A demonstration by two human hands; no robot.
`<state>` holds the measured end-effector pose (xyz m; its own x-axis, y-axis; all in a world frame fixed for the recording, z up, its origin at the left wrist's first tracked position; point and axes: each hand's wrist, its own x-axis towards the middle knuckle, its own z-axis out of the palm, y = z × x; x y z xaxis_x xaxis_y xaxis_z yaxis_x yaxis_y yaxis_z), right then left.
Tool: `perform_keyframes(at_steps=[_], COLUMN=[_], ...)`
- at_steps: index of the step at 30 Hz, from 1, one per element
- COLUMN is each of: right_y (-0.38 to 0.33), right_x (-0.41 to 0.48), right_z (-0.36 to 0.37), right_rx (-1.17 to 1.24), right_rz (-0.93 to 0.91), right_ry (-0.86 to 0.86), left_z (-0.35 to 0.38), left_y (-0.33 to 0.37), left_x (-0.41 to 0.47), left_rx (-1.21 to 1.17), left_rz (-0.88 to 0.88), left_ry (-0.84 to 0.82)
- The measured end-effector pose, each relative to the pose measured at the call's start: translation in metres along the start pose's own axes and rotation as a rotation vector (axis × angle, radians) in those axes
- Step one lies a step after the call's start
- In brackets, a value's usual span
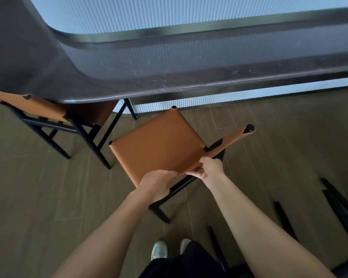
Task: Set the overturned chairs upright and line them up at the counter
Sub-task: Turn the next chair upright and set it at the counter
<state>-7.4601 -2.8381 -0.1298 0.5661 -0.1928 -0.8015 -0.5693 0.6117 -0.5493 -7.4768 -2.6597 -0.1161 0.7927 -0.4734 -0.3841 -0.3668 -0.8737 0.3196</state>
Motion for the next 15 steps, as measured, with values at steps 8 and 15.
perform_keyframes(at_steps=[8, 15], right_y=[0.058, 0.061], right_x=[-0.032, -0.031], right_z=[0.071, 0.074], right_rx=[0.051, 0.01], right_rz=[0.085, 0.117], right_ry=[-0.061, -0.057], left_z=[-0.015, -0.005], left_y=[-0.083, -0.085], left_x=[-0.056, -0.06], left_rx=[-0.013, -0.31], left_rz=[-0.134, -0.339], left_ry=[0.088, 0.104])
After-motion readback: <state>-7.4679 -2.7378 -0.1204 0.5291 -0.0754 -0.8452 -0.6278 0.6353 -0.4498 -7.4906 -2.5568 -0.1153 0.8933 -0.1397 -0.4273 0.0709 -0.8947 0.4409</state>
